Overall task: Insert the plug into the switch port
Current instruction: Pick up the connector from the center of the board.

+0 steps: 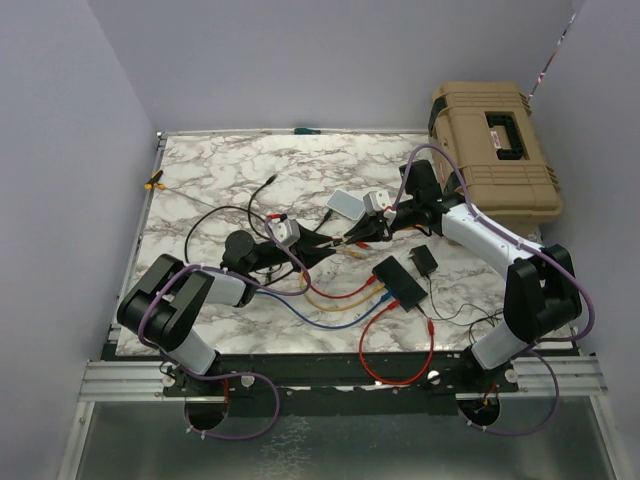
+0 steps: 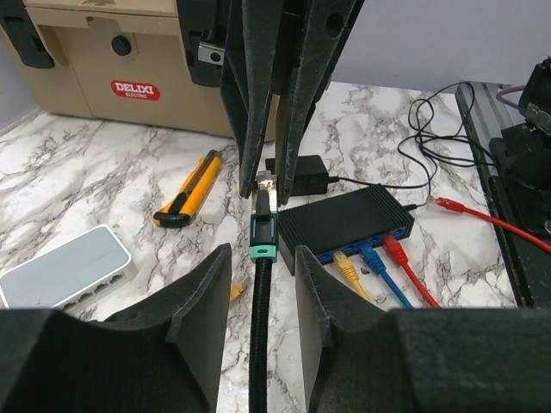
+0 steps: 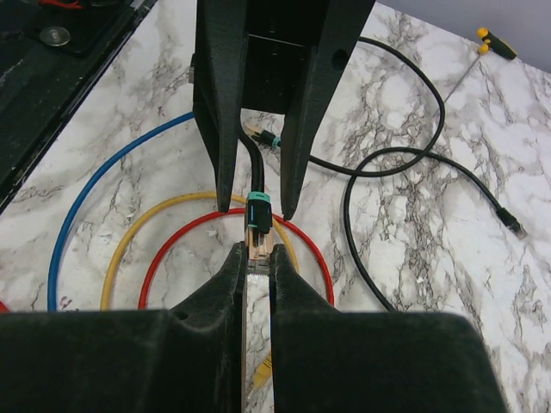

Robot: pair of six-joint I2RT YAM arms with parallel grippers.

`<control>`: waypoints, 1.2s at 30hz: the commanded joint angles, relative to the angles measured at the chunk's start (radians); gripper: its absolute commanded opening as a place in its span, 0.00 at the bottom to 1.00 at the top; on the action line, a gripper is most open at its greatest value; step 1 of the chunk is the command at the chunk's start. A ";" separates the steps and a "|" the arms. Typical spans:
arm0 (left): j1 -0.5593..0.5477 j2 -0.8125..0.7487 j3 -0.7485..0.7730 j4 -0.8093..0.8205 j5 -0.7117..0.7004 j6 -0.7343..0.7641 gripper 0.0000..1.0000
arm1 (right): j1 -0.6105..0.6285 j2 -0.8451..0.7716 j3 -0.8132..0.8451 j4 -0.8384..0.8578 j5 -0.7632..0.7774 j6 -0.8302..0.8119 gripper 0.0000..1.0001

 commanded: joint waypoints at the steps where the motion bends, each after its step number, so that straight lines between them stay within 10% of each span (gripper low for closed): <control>1: -0.007 0.007 0.020 0.020 0.008 0.014 0.36 | 0.002 0.013 0.015 -0.017 -0.050 -0.024 0.01; 17: -0.020 0.038 0.038 0.020 0.011 -0.009 0.00 | 0.000 0.023 -0.008 0.083 0.035 0.081 0.03; 36: -0.020 0.213 0.078 -0.019 -0.368 -0.040 0.00 | -0.075 0.055 -0.177 0.842 0.375 0.832 0.65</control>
